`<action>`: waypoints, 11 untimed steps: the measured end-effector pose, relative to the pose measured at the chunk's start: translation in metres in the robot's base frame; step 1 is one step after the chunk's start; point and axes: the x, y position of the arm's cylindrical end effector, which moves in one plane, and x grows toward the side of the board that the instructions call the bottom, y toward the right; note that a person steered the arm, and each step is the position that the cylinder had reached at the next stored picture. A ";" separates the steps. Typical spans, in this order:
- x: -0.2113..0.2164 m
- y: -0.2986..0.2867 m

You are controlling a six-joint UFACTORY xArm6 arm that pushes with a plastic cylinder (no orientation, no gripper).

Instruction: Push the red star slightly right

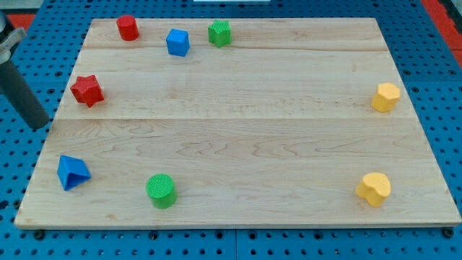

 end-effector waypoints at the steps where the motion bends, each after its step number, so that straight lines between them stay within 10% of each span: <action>1: -0.001 0.000; 11: -0.056 0.025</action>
